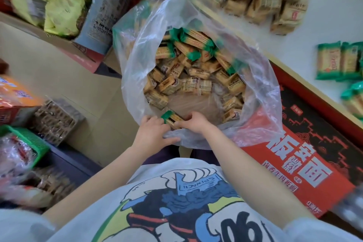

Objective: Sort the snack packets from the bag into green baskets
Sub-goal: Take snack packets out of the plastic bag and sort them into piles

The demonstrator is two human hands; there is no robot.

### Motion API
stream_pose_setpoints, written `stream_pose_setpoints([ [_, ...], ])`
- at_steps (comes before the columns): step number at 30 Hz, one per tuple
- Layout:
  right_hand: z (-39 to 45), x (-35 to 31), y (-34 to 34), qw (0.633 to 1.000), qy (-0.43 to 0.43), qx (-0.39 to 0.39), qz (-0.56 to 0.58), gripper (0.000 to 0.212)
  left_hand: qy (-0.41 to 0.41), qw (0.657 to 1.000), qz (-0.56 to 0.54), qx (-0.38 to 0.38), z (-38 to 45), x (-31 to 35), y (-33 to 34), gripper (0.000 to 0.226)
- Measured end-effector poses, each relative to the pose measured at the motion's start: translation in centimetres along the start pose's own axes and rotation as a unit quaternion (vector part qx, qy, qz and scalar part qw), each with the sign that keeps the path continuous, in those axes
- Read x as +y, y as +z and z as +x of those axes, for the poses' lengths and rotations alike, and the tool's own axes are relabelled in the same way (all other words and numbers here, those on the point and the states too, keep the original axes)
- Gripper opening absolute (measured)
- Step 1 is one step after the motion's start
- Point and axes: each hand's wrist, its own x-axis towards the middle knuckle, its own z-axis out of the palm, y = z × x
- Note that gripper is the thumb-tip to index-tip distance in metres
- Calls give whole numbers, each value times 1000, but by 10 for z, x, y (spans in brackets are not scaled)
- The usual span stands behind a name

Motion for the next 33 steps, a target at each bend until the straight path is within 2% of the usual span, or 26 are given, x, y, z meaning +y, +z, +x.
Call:
stream_pose_setpoints([
  [2,1,-3,5,999,-16,-27,-28,63,0,1000,-8,10,-2,1,0,63],
  [5,0,-6,9,997,-37,-33,-52,41,-8,1000,-18,4,-4,2,-1,65],
  [9,-2,-4,-7,999,-34,-2,8,41,-26,998,-47,13,-4,4,-7,68],
  [12,-14,-9,-33,991,-37,-1,130,43,-42,996,-74,5,0,6,-15,74],
  [15,-40,-18,-64,958,-13,2,288,40,-49,995,-83,-21,10,17,-35,79],
  [17,-62,-23,-85,927,-33,-12,373,36,-85,984,-153,-19,22,33,-61,80],
  [18,-76,-25,-96,908,-49,-23,415,39,-119,966,-228,-14,31,43,-77,74],
  [19,-89,-27,-106,890,-66,-30,451,42,-153,933,-326,-13,39,55,-95,62],
  [20,-101,-27,-115,876,-83,-32,475,42,-174,881,-440,-24,48,67,-114,51],
  [21,-113,-27,-123,867,-100,-28,487,42,-173,825,-537,-26,57,82,-133,47],
  [22,-125,-26,-130,865,-112,-17,489,41,-163,783,-600,-21,67,95,-149,42],
  [23,-135,-23,-137,866,-122,2,485,41,-146,760,-633,-15,74,109,-164,36],
  [24,-144,-17,-145,870,-135,30,473,42,-129,761,-635,-8,82,123,-177,28],
  [26,-159,2,-159,871,-168,97,451,44,-113,794,-597,-3,99,153,-193,10],
  [28,-179,31,-174,866,-197,151,433,43,-100,823,-559,-22,119,185,-196,6],
  [31,-203,83,-196,863,-210,192,418,26,-49,856,-511,-64,145,241,-191,29],
  [33,-214,116,-213,847,-189,228,441,19,-23,868,-491,-75,163,277,-179,42],
])
